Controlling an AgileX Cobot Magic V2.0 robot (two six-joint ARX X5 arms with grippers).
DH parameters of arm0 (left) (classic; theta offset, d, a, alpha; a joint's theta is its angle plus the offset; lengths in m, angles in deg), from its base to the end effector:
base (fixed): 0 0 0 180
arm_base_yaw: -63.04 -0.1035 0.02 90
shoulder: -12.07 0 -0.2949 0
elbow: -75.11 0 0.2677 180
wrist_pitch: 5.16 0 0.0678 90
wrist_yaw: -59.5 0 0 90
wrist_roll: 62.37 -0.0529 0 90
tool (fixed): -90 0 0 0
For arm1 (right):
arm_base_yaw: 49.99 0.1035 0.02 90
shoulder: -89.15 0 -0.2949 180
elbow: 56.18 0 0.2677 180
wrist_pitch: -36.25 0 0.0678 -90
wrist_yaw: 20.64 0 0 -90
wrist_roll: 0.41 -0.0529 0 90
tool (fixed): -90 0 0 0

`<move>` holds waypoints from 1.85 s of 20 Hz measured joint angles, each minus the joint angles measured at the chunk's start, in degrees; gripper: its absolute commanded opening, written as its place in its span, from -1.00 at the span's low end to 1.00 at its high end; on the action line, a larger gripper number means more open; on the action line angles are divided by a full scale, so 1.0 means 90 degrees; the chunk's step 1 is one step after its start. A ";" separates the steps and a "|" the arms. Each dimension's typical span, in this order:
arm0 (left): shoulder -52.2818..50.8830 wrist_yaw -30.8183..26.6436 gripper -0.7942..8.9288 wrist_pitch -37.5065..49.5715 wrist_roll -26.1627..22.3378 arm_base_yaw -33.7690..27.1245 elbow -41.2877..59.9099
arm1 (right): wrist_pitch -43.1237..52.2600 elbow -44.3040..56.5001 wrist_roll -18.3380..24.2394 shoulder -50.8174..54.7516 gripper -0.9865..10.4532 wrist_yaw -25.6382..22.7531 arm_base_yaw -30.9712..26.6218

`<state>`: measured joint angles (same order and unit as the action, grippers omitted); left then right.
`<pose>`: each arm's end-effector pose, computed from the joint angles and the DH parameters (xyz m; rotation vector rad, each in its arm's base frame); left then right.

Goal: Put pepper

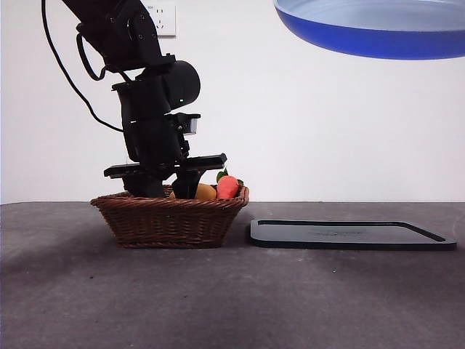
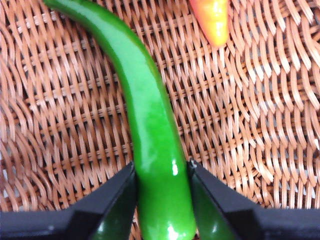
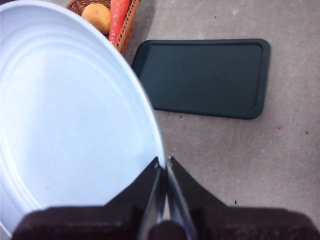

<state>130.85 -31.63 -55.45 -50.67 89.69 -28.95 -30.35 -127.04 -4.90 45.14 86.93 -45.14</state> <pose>0.4222 -0.2107 0.1846 0.0944 1.1407 -0.2802 0.1358 0.0275 0.3537 0.1516 0.7085 0.3482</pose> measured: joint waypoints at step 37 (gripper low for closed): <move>-0.1455 0.0561 -0.56 0.0046 -0.1156 0.2858 -0.0007 | 0.1134 0.0000 -0.0675 -0.3614 -0.82 0.0175 -0.0002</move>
<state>117.76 -26.58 -55.03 -61.07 115.42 -29.02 -20.14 -127.04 -10.98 12.62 88.50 -45.17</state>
